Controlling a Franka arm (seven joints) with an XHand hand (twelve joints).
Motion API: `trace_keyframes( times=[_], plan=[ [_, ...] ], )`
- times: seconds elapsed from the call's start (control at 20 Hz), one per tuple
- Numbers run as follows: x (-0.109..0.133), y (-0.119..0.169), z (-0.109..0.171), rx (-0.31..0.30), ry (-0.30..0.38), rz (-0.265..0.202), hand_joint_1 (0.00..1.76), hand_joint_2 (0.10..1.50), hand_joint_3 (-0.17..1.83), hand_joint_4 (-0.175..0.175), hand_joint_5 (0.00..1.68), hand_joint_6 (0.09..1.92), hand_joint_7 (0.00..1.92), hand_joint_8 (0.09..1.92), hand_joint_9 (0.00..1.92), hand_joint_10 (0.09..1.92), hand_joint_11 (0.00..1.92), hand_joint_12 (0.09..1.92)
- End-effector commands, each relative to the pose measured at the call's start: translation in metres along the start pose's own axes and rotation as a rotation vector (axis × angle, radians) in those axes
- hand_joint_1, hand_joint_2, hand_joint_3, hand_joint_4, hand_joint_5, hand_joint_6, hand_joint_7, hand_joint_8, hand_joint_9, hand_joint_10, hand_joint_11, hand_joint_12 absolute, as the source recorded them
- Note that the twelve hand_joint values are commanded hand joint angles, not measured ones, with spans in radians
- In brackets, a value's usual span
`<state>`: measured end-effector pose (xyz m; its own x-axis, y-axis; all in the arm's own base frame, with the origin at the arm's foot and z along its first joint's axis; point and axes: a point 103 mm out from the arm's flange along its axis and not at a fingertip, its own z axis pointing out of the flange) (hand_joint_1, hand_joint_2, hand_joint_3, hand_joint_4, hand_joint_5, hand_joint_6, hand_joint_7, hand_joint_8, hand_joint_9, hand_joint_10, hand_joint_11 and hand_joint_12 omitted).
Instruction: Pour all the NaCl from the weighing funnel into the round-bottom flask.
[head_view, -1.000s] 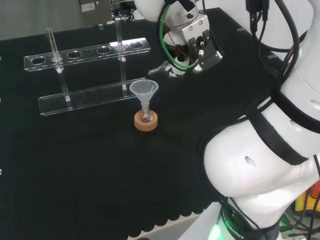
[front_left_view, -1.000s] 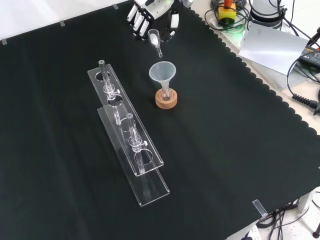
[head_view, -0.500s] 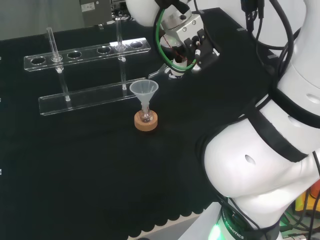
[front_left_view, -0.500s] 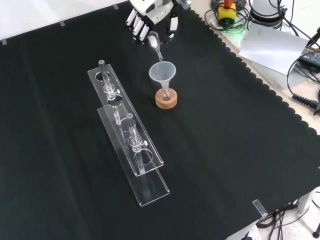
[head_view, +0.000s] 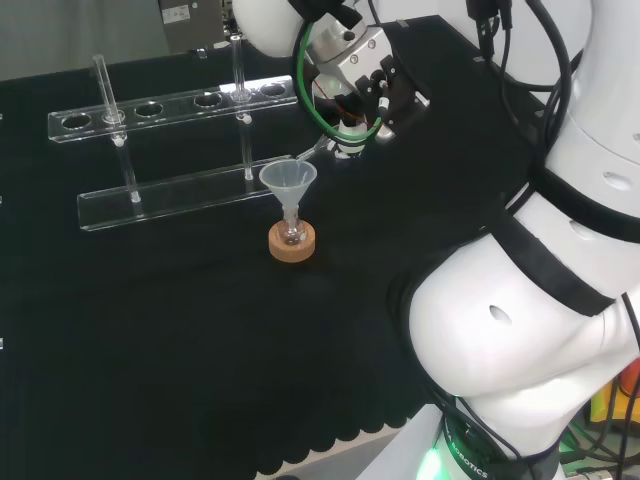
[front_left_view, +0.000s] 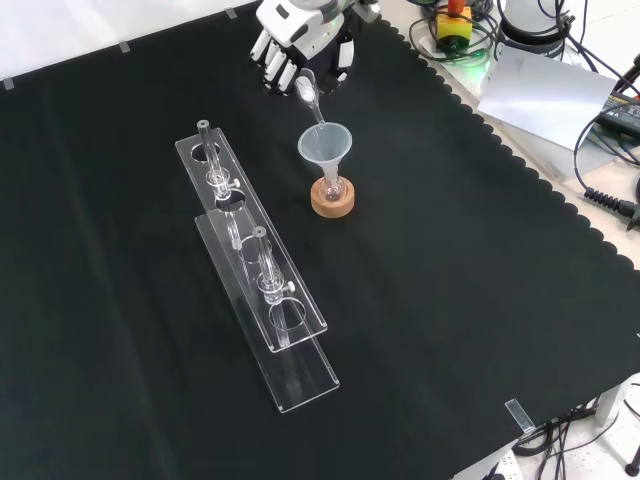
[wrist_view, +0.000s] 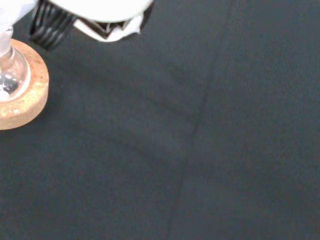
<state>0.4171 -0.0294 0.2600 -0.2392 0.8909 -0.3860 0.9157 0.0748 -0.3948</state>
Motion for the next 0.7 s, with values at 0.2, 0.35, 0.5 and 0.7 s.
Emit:
trace_keyframes(
  times=[0.2, 0.35, 0.5, 0.7],
  plan=[
    [0.002, 0.003, -0.004, 0.029, -0.051, -0.002, 1.11, 0.65, 0.84, 0.069, 1.10, 1.05, 0.52, 0.66, 0.85, 0.49, 0.54, 1.26],
    [0.002, 0.002, -0.006, 0.041, -0.060, -0.002, 1.11, 0.65, 0.84, 0.072, 1.10, 1.05, 0.52, 0.66, 0.85, 0.49, 0.54, 1.26],
    [0.001, 0.002, -0.009, 0.050, -0.078, -0.001, 1.11, 0.65, 0.84, 0.074, 1.10, 1.05, 0.52, 0.66, 0.85, 0.49, 0.54, 1.26],
    [0.004, 0.003, -0.013, 0.064, -0.122, -0.003, 1.11, 0.65, 0.84, 0.078, 1.10, 1.05, 0.52, 0.66, 0.84, 0.49, 0.53, 1.26]
  ],
)
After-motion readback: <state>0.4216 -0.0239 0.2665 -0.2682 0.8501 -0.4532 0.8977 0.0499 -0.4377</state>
